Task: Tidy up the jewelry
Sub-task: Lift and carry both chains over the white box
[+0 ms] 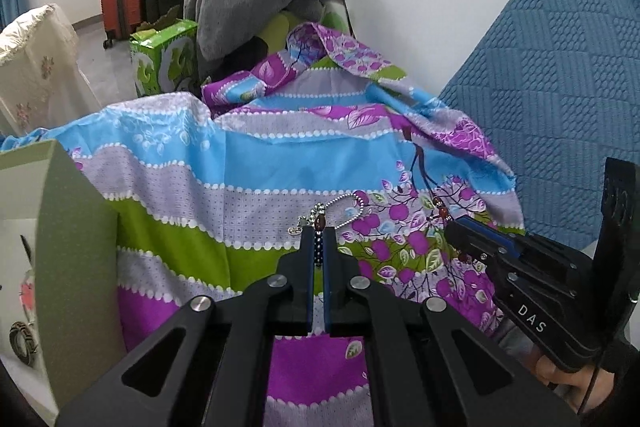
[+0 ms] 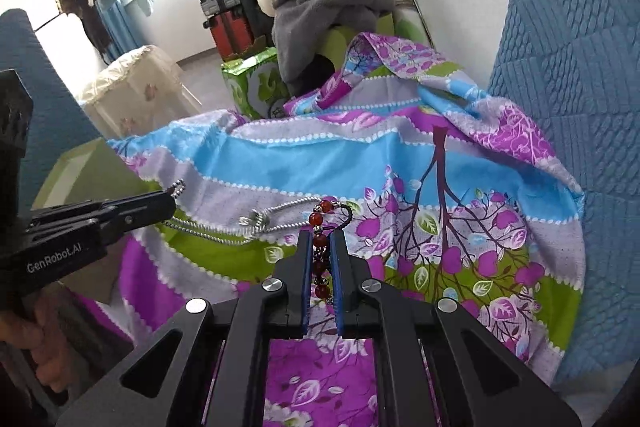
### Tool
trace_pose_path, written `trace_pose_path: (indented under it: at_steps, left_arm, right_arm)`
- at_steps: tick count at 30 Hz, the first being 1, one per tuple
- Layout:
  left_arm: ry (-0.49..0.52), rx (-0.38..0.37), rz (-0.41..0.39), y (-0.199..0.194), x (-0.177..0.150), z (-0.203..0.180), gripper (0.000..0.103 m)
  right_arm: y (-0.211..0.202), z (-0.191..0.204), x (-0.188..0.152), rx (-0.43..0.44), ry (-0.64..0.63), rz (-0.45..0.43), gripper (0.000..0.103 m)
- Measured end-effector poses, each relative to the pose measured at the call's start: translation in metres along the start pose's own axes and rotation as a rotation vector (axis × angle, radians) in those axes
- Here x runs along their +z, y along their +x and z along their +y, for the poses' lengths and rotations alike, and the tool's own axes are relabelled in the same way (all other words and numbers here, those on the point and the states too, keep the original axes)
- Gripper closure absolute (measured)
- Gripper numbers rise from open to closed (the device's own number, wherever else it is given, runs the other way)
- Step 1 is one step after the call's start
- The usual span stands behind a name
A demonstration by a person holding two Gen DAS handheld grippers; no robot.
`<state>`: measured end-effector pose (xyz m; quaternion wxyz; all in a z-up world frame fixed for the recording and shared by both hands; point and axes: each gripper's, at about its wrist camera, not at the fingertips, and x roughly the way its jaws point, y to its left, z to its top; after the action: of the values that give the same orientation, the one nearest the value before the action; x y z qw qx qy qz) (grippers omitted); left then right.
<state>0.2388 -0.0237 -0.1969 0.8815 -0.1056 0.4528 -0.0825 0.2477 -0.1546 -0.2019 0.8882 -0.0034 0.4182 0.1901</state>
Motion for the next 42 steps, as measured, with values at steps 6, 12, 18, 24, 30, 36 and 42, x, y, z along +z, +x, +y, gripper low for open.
trace_pose_path:
  at_steps: [6,12,18,24,30,36,42]
  left_arm:
    - [0.002,0.000,-0.040,-0.030,0.007,0.001,0.101]
    - [0.004,0.001,-0.112,-0.069,0.024,0.001,0.101]
    - [0.021,0.019,-0.177,-0.108,0.043,0.003,0.101]
    - [0.005,0.036,-0.217,-0.135,0.057,0.011,0.101]
    - [-0.005,0.056,-0.259,-0.161,0.066,0.022,0.101]
    - [0.007,0.101,-0.313,-0.194,0.079,0.034,0.101]
    - [-0.022,0.107,-0.354,-0.226,0.081,0.053,0.101]
  right_arm:
    - [-0.024,0.012,0.011,0.003,-0.009,-0.044,0.096]
    - [-0.049,0.026,0.032,0.024,0.010,-0.094,0.096]
    - [-0.066,0.046,0.057,0.065,-0.013,-0.125,0.096]
    - [-0.081,0.077,0.081,0.102,-0.065,-0.160,0.096]
    - [-0.095,0.105,0.102,0.137,-0.112,-0.194,0.096]
    - [-0.109,0.132,0.118,0.169,-0.166,-0.224,0.096]
    - [-0.114,0.163,0.132,0.215,-0.213,-0.238,0.096]
